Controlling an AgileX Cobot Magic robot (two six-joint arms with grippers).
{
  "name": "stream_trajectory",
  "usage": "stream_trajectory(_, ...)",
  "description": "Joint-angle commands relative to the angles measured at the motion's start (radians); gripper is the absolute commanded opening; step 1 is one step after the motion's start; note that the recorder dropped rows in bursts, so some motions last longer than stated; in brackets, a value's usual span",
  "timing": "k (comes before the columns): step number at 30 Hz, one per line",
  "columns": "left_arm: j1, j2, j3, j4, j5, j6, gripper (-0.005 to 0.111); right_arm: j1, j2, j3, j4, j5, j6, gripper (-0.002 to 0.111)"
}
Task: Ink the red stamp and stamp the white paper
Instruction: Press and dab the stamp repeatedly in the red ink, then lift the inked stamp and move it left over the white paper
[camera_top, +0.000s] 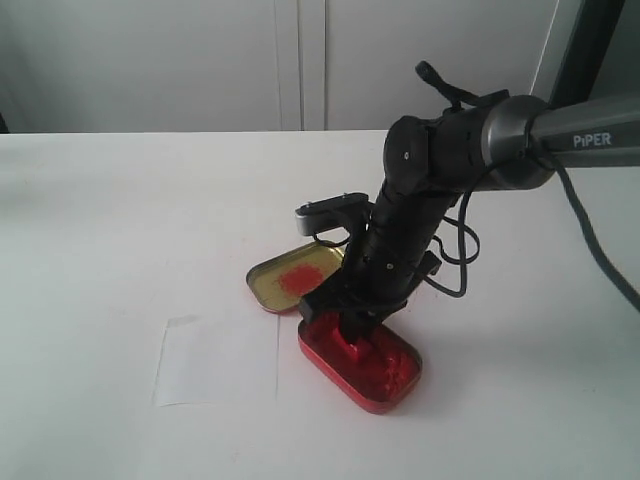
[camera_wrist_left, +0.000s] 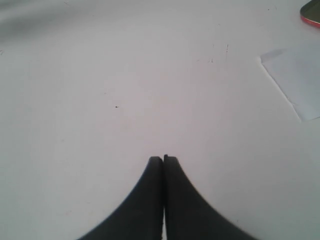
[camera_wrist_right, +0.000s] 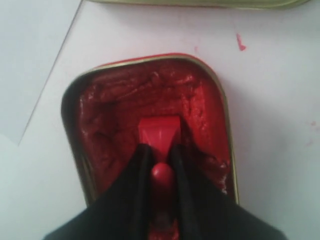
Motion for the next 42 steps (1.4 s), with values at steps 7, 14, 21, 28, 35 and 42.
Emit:
stream_trajectory(7, -0.005, -0.004, 0.01, -0.002, 0.001, 0.0, 0.0, -0.025, 0.004, -0.002, 0.065, 0.019, -0.037, 0.0)
stream_trajectory(14, -0.005, -0.004, 0.01, -0.002, 0.001, 0.0, 0.0, -0.063, 0.004, -0.002, 0.099, 0.042, -0.056, 0.0)
stream_trajectory(21, -0.005, -0.004, 0.01, -0.002, 0.001, 0.0, 0.0, -0.077, 0.004, -0.002, 0.15, 0.04, -0.062, 0.0)
stream_trajectory(28, -0.005, -0.004, 0.01, -0.002, 0.001, 0.0, 0.0, -0.091, 0.004, -0.002, 0.167, 0.051, -0.062, 0.0)
stream_trajectory(35, -0.005, -0.004, 0.01, -0.002, 0.001, 0.0, 0.0, -0.119, 0.004, -0.002, 0.22, 0.063, -0.062, 0.0)
stream_trajectory(42, -0.005, -0.004, 0.01, -0.002, 0.001, 0.0, 0.0, -0.121, 0.004, -0.002, 0.254, 0.07, -0.083, 0.0)
